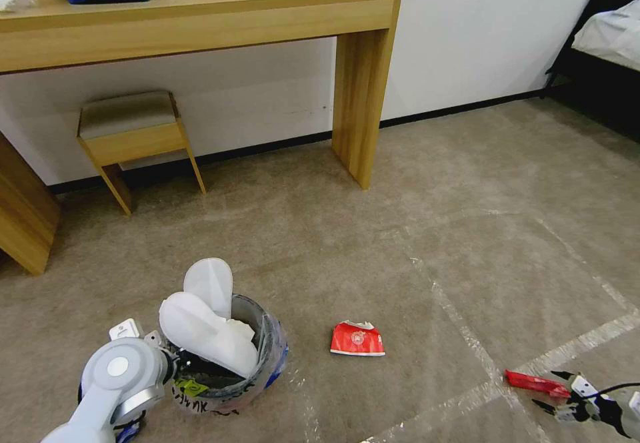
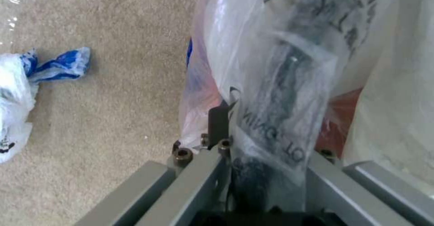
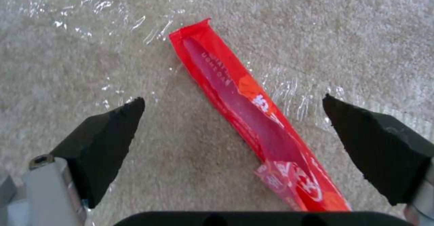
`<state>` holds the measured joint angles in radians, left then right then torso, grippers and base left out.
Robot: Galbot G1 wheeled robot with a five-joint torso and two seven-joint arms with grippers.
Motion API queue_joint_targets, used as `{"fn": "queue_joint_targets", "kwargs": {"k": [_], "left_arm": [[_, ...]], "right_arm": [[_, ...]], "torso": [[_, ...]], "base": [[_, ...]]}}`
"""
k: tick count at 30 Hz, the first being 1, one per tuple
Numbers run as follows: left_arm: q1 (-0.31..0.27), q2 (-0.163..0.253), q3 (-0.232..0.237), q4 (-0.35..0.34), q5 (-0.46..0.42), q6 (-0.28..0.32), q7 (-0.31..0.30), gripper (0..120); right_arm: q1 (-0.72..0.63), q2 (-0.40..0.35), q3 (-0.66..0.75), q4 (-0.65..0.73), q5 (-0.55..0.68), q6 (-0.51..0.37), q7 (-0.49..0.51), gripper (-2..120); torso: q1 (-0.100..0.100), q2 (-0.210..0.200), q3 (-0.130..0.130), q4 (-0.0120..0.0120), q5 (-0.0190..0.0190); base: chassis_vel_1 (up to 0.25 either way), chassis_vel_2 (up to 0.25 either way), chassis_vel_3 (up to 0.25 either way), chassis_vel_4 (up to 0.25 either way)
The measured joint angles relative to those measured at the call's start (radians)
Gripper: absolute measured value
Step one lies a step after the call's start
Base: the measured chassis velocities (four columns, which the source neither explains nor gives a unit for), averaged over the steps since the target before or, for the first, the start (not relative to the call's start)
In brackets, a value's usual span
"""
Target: Pick up the trash bin and place the garbage on the floor into it.
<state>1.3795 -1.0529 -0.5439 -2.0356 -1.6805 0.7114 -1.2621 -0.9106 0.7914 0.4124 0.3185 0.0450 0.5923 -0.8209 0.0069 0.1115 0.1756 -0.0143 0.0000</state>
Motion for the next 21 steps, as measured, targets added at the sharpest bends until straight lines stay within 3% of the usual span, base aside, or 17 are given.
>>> {"fn": "queue_joint_targets", "kwargs": {"k": [21], "left_arm": [[-0.005,0.004,0.006,0.011,0.007,0.002,0.007,0]], "right_arm": [[0.001,0.028,-0.007,0.0,0.074,-0.042,0.01,100]], "torso": [[0.0,0.0,0.0,0.0,0.0]], "base": [[0.0,0.0,0.0,0.0]]}}
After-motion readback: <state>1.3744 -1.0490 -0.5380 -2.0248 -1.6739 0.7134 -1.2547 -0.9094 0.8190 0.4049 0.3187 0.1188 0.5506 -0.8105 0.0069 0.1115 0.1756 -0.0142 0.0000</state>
